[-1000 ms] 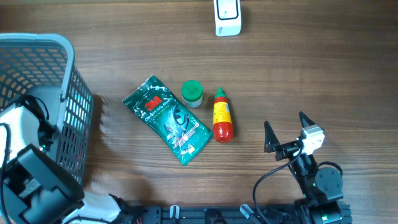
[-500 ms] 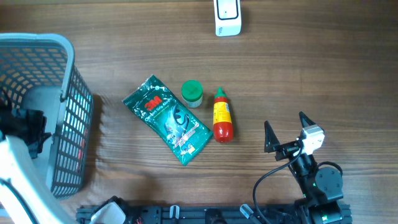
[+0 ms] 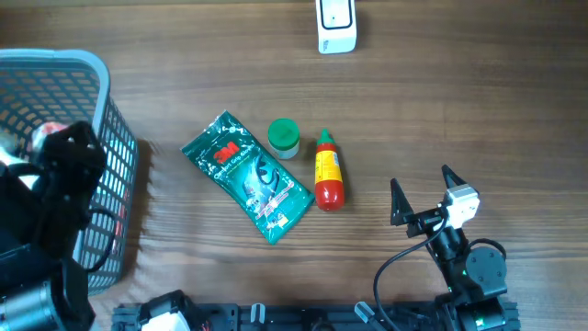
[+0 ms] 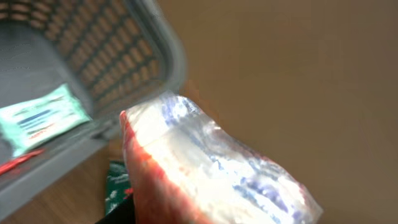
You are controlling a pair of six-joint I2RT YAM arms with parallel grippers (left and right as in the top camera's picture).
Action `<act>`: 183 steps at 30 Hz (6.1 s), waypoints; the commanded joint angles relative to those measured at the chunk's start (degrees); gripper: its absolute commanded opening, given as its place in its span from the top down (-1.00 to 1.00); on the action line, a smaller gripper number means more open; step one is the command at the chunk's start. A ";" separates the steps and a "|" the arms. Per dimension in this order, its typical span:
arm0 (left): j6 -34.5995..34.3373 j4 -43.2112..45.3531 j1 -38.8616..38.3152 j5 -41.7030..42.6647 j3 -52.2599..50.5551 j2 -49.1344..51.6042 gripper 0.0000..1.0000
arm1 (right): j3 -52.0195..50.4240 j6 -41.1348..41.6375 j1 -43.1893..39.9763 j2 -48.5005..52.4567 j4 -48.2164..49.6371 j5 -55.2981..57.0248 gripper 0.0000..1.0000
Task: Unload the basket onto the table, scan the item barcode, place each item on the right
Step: 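Carry the tissue pack with the left gripper toward the jar and bottle, then reach the left gripper into the basket and grasp the light-green wipes packet, then carry the wipes packet with the left gripper and lay it right of the bottle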
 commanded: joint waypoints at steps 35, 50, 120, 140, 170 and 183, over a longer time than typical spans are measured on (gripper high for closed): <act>6.12 0.70 -59.28 -9.86 0.59 60.35 0.11 | -0.07 -0.66 0.17 -0.24 0.11 -0.07 -0.99; 6.32 -17.70 -59.28 -15.65 14.32 57.83 -1.00 | -0.07 -0.63 0.17 -0.24 0.11 -0.07 -0.99; 17.35 1.57 19.10 2.40 -7.93 31.91 0.92 | -0.07 -0.63 0.17 -0.24 0.11 -0.07 -1.00; 18.43 1.99 4.52 20.44 -7.61 0.20 0.92 | -0.07 -0.63 0.17 -0.24 0.11 -0.07 -0.99; 21.97 11.43 -48.87 0.81 -7.89 47.93 0.92 | -0.07 -0.63 0.17 -0.24 0.11 -0.07 -0.99; 17.57 35.10 -56.33 0.90 -7.89 48.52 0.92 | -0.07 -0.63 0.17 -0.24 0.11 -0.07 -1.00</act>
